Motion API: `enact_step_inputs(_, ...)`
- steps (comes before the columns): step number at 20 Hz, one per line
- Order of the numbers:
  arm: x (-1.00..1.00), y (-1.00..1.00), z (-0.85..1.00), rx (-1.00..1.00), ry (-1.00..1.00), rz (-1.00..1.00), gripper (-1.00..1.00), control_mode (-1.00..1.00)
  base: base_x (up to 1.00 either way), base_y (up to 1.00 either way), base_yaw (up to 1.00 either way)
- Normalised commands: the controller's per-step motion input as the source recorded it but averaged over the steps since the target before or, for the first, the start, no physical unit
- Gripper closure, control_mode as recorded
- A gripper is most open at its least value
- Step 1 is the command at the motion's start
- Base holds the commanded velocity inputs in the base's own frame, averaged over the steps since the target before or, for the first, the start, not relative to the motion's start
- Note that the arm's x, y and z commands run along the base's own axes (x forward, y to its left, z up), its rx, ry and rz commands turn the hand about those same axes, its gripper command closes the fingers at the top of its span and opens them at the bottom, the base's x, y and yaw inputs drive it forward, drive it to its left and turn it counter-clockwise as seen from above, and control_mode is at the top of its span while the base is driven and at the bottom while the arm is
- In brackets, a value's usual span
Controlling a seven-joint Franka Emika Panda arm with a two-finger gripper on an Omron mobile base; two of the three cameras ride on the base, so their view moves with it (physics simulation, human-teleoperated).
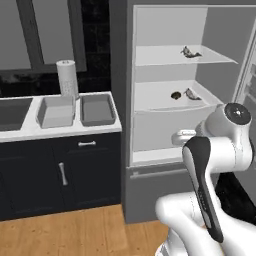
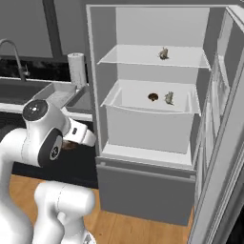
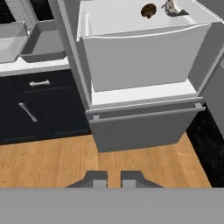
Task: Place one mushroom and one fish in each tupperware on the nearby counter, to pack two identical lunches.
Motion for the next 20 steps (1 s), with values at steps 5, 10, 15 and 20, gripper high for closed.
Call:
enact_step_inputs(5,0.00,0.00,0.00,0.00,0.00,0.00,1.00,1.00,0.16,1.00,0.05)
enact_step_inputs(10,0.00,0.00,0.00,0.00,0.00,0.00,1.00,1.00,0.64,1.00,0.01)
enact_step_inputs(15,0.00,0.00,0.00,0.00,0.00,0.00,1.00,1.00,0.96,0.85,0.00)
enact_step_inputs(20,0.00,0.00,0.00,0.00,0.00,0.00,1.00,1.00,1.00,0.14,0.00)
